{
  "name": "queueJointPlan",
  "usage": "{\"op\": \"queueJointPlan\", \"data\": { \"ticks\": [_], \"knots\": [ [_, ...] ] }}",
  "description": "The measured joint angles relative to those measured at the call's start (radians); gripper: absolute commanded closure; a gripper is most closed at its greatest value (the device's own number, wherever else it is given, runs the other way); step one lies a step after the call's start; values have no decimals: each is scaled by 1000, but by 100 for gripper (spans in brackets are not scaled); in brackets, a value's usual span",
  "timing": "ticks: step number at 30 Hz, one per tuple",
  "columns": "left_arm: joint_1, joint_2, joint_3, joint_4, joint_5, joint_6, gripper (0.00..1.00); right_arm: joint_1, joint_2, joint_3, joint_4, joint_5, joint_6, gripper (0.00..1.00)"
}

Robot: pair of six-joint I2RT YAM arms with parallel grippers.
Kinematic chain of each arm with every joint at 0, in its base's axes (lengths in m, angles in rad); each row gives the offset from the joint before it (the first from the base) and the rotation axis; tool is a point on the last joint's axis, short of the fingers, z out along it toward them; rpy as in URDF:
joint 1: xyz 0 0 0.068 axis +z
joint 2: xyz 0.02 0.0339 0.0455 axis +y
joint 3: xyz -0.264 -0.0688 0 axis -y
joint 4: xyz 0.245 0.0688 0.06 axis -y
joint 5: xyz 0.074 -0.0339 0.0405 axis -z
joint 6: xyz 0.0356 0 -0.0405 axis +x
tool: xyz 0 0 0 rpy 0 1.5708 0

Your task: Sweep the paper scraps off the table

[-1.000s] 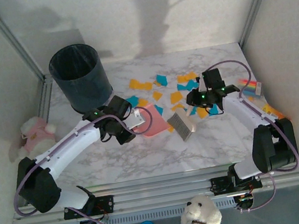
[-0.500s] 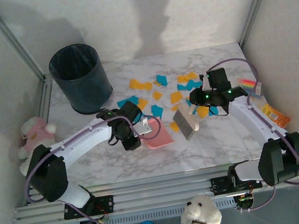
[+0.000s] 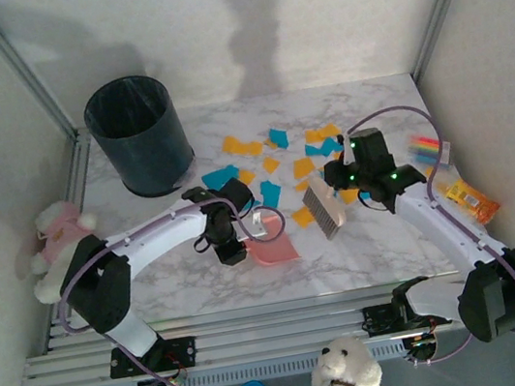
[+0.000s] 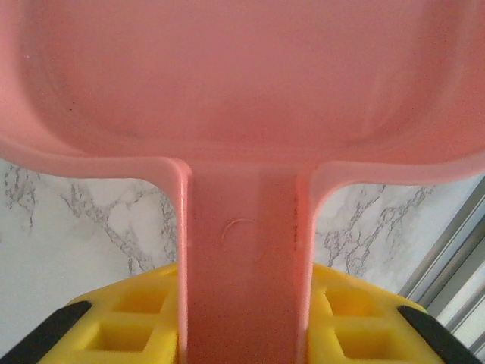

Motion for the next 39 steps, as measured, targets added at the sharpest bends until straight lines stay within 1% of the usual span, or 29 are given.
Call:
{"op": "queueJointPlan", "data": {
  "ticks": [3, 6, 12, 18, 28, 39],
  "knots": [
    [0, 12, 23, -14, 0, -2, 100, 39, -21, -25, 25, 72, -39, 100],
    [0, 14, 36, -19, -1, -8, 100, 58, -42, -39, 50, 132, -66, 100],
    [-4, 34, 55, -23, -9, -20, 100, 67, -72, -59, 94, 193, -94, 100],
    [-7, 80, 85, -33, -13, -31, 100, 90, -72, -76, 108, 211, -117, 100],
    [-14, 105, 120, -38, -20, -48, 100, 126, -68, -97, 149, 239, -161, 100],
    [-19, 140, 140, -39, -20, -64, 100, 163, -11, -96, 154, 251, -182, 100]
  ]
}}
